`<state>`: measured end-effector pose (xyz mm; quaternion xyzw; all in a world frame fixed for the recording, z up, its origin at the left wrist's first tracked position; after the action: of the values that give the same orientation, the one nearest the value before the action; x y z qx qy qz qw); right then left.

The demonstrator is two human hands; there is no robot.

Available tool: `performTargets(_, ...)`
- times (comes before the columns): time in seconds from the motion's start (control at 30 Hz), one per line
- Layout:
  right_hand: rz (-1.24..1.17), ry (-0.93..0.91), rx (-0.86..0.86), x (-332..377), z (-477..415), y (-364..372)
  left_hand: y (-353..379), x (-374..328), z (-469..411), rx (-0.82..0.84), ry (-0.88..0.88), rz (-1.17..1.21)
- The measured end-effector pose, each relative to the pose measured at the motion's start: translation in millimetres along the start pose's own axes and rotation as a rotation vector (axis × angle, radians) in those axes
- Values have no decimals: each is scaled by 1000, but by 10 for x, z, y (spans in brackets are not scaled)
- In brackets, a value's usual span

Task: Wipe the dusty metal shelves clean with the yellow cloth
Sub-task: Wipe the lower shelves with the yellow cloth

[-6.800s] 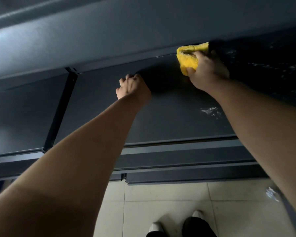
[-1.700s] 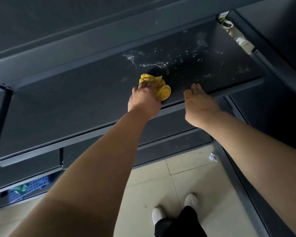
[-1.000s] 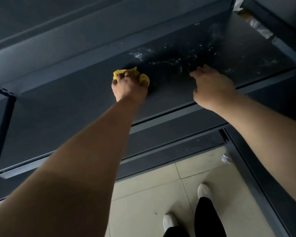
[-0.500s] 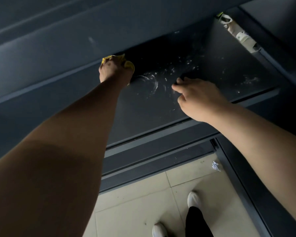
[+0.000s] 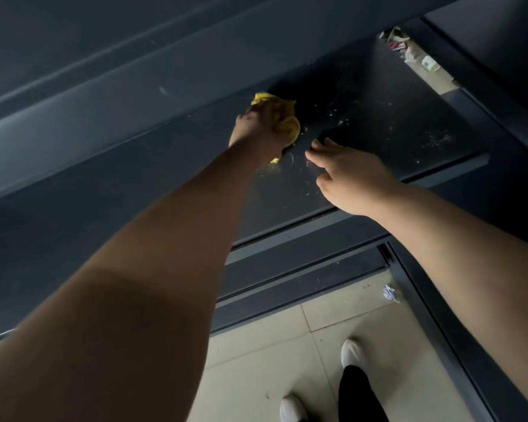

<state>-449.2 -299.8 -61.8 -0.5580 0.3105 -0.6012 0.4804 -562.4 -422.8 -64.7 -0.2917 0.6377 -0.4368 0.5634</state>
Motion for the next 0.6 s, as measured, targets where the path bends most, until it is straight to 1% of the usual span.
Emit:
performTargets(0.1, -29, 25, -40, -15, 87, 8, 13, -5, 289, -18, 21, 42)
performTargets(0.17, -14, 56, -82, -14, 185, 5, 16, 13, 486, 0, 32, 22)
performTargets(0.3, 53, 74, -92, 102, 340, 28, -39, 32, 840, 91, 13, -16)
performTargets(0.4, 87, 63, -92, 237, 415, 15, -132, 107, 1058, 187, -63, 127)
performTargets(0.43, 93, 57, -120, 287, 438, -8, -182, 155, 1122, 179, -91, 165)
performTargets(0.5, 92, 32, -176, 410, 471, -46, -327, 262, 1223, 82, -134, 125)
performTargets(0.53, 88, 11, -187, 489, 481, -51, -401, 306, 1273, 32, -161, 115)
performTargets(0.6, 101, -26, -173, 646, 480, -23, -487, 373, 1358, 5, -235, 182)
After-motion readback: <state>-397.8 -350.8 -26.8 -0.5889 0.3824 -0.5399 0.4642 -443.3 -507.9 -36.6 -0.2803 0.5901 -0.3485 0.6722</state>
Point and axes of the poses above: each hand's wrist, its own z-axis away from the middle knuckle, its own y-axis out of the palm, x = y × z, the point moved 6 cm from there along -z, towards the middle knuckle, and after that the axes turned 1 degree about y, right-handed, at the moved point
